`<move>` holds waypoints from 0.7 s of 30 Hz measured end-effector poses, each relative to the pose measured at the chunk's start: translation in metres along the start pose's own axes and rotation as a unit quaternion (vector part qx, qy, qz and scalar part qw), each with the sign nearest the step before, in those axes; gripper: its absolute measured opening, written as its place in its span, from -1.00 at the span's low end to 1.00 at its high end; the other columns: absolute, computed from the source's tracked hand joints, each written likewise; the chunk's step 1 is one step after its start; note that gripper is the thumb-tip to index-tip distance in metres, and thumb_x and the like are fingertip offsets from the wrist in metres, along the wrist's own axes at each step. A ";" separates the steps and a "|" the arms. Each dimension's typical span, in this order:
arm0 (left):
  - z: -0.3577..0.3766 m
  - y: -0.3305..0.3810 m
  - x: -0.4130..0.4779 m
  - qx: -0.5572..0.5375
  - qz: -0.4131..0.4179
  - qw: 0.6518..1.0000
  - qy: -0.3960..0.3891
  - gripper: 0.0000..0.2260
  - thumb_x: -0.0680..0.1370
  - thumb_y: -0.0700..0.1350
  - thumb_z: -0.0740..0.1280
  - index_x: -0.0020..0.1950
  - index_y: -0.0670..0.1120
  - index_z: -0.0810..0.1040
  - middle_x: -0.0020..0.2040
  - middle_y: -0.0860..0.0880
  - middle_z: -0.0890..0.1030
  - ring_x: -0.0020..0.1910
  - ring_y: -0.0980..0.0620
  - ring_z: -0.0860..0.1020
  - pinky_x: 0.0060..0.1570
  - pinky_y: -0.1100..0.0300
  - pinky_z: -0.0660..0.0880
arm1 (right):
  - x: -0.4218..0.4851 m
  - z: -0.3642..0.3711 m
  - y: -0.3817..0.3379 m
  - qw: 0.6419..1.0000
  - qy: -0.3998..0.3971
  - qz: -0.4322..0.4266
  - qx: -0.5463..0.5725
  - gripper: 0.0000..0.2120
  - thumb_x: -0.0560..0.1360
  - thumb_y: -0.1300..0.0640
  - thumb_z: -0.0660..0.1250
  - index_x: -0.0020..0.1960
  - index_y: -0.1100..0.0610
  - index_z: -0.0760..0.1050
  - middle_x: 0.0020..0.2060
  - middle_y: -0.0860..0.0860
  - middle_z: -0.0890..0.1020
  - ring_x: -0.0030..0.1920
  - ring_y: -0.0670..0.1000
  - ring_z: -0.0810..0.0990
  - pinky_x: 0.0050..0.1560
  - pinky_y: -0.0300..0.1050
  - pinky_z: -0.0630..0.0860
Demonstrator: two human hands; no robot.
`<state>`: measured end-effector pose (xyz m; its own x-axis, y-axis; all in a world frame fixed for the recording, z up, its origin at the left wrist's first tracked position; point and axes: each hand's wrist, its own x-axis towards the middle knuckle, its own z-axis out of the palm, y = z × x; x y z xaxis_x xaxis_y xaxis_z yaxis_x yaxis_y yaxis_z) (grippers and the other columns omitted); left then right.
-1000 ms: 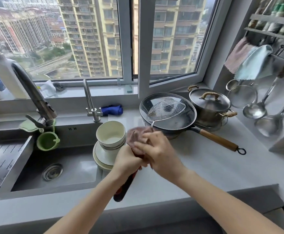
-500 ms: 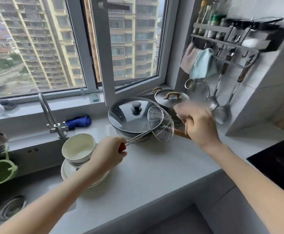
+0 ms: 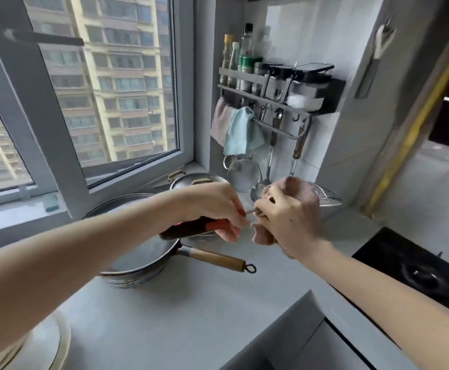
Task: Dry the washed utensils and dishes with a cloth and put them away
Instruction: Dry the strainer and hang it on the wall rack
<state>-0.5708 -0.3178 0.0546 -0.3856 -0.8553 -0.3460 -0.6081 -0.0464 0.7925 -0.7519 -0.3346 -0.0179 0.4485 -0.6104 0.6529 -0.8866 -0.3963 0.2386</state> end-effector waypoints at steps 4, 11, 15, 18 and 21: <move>-0.031 0.008 0.042 -0.369 0.006 0.917 -0.153 -0.69 0.42 -0.22 0.44 0.12 -0.32 0.55 0.11 -0.34 0.58 0.04 -0.21 0.63 0.10 0.08 0.57 | 0.005 0.019 0.054 0.994 -0.033 0.075 0.072 -0.94 0.32 0.11 0.44 -0.28 0.08 0.58 -0.29 0.04 0.55 -0.35 0.11 0.58 -0.25 -0.06 0.51; 0.010 0.029 0.103 -0.301 0.208 0.930 0.038 -0.62 0.38 -0.24 0.46 0.17 -0.03 0.55 0.12 -0.07 0.65 0.13 0.04 0.60 0.07 0.15 0.56 | 0.005 0.064 0.121 0.949 -0.105 0.185 0.233 -0.76 0.47 0.12 0.35 -0.35 0.06 0.40 -0.32 0.02 0.45 -0.31 0.11 0.60 -0.27 0.02 0.55; 0.030 0.054 0.134 -0.198 0.277 0.906 0.253 -0.81 0.45 -0.16 0.42 0.03 0.01 0.57 0.04 0.00 0.67 0.06 0.12 0.63 0.15 0.19 0.52 | 0.015 0.079 0.130 0.943 -0.118 0.193 0.242 -0.73 0.49 0.10 0.35 -0.35 0.06 0.37 -0.38 -0.03 0.34 -0.35 0.10 0.53 -0.35 -0.13 0.43; 0.026 0.060 0.155 -0.162 0.309 0.893 0.283 -0.89 0.48 -0.19 0.40 -0.04 -0.03 0.56 -0.06 -0.06 0.68 -0.06 0.07 0.67 0.07 0.17 0.57 | 0.020 0.084 0.134 0.941 -0.128 0.186 0.253 -0.80 0.49 0.07 0.37 -0.27 0.12 0.48 -0.36 -0.06 0.35 -0.35 0.05 0.49 -0.37 -0.34 0.30; 0.007 0.058 0.171 -0.225 0.280 0.886 0.293 -0.86 0.49 -0.19 0.40 -0.04 -0.02 0.49 -0.03 -0.13 0.67 -0.01 -0.07 0.66 0.08 -0.07 0.57 | 0.018 0.087 0.141 0.904 -0.133 0.225 0.338 -0.67 0.46 0.08 0.42 0.22 0.02 0.56 -0.15 -0.01 0.54 -0.12 -0.02 0.61 -0.07 -0.30 0.50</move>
<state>-0.6772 -0.4628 0.0378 -0.0336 -0.9245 0.3798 -0.0467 0.3811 0.9234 -0.8589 -0.4609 -0.0350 0.1503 -0.9219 0.3571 -0.7547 -0.3403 -0.5609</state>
